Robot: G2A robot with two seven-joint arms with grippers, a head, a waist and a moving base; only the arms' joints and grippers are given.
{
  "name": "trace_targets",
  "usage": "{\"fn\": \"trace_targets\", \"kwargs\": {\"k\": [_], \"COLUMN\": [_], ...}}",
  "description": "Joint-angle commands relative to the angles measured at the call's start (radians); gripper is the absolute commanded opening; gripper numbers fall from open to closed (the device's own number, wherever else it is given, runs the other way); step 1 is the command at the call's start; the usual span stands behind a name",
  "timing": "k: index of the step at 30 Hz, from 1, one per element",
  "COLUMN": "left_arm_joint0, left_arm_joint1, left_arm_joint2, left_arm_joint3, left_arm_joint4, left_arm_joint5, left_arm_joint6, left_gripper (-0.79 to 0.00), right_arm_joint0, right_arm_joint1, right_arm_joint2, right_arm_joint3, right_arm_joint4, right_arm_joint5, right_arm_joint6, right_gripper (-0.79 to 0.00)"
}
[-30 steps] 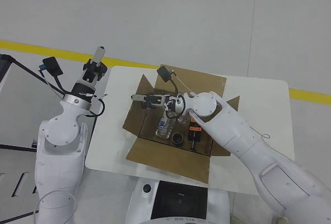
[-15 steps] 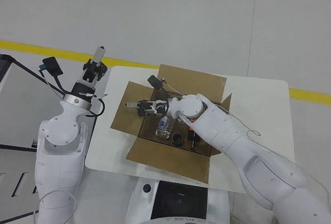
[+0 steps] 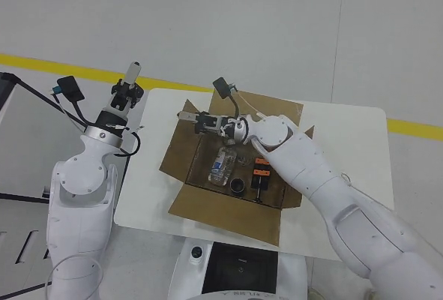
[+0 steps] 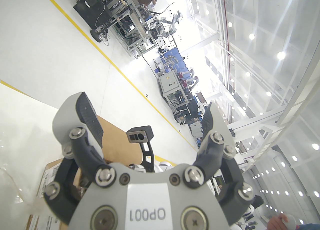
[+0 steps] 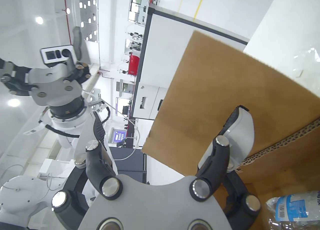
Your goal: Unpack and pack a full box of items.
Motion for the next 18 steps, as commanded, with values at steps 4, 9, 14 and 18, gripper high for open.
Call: {"fn": "trace_targets", "kwargs": {"k": [4, 9, 14, 18], "left_arm_joint0": [0.000, 0.000, 0.000, 0.000], "left_arm_joint1": [0.000, 0.000, 0.000, 0.000], "left_arm_joint2": [0.000, 0.000, 0.000, 0.000], "left_arm_joint3": [0.000, 0.000, 0.000, 0.000], "left_arm_joint4": [0.000, 0.000, 0.000, 0.000], "left_arm_joint5": [0.000, 0.000, 0.000, 0.000], "left_arm_joint6": [0.000, 0.000, 0.000, 0.000], "left_gripper": [0.000, 0.000, 0.000, 0.000], "right_arm_joint0": [-0.078, -0.253, -0.476, -0.622], "right_arm_joint1": [0.071, 0.169, 0.239, 0.267], "right_arm_joint2": [0.121, 0.328, 0.532, 0.631], "right_arm_joint3": [-0.170, -0.457, -0.758, -0.900], "right_arm_joint4": [-0.059, -0.154, -0.236, -0.257], "right_arm_joint5": [0.038, 0.155, 0.259, 0.292], "right_arm_joint6": [0.015, 0.079, 0.143, 0.152], "right_gripper": [0.000, 0.000, 0.000, 0.000]}}
